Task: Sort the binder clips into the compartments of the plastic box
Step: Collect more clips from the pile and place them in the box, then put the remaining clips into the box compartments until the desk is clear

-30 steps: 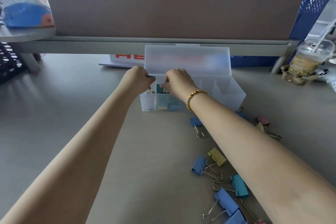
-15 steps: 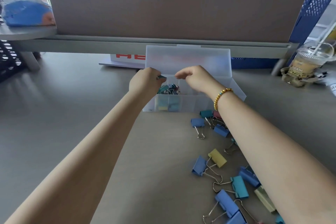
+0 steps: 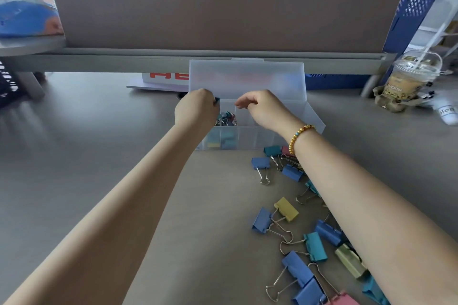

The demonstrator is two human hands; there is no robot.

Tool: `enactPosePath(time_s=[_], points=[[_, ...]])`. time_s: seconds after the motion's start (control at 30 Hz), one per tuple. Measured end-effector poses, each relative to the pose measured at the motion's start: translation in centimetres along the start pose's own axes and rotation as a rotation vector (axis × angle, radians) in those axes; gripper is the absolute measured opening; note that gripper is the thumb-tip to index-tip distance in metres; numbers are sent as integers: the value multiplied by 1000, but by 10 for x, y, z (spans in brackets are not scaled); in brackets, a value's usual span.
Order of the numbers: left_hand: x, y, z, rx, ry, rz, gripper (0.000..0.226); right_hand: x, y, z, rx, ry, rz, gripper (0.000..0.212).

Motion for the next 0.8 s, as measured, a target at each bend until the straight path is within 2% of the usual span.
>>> enactPosePath(time_s=[0.07, 0.13, 0.23, 0.37, 0.53, 0.6, 0.7, 0.8], points=[[-9, -3, 5, -3, 118, -9, 29, 0, 1, 2, -12, -10, 2, 42], [-16, -10, 1, 134, 261, 9, 27, -3, 2, 5, -42, -12, 0, 41], [-18, -15, -15, 304, 134, 33, 26, -9, 6, 9, -88, 1, -6, 42], [-17, -15, -21, 220, -36, -13, 25, -15, 9, 15, -117, 6, -16, 40], [-12, -16, -18, 143, 71, -91, 37, -16, 10, 16, -104, 1, -13, 40], [-14, -18, -16, 113, 68, -162, 34, -17, 12, 14, -99, -3, -10, 40], [-18, -19, -18, 154, -90, -220, 25, -17, 14, 13, -100, 9, -8, 39], [-18, -18, -18, 165, -90, -202, 33, -15, 21, 17, -120, -6, 1, 40]])
Point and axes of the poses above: each hand's wrist, its own y-axis away from the middle knuckle, its own z-axis out of the back of the hand, x = y × z, the point moved 5 cm from there along -y, towards the middle knuckle, and after that the axes turned 5 degrees about x, right-handed, at the moved point
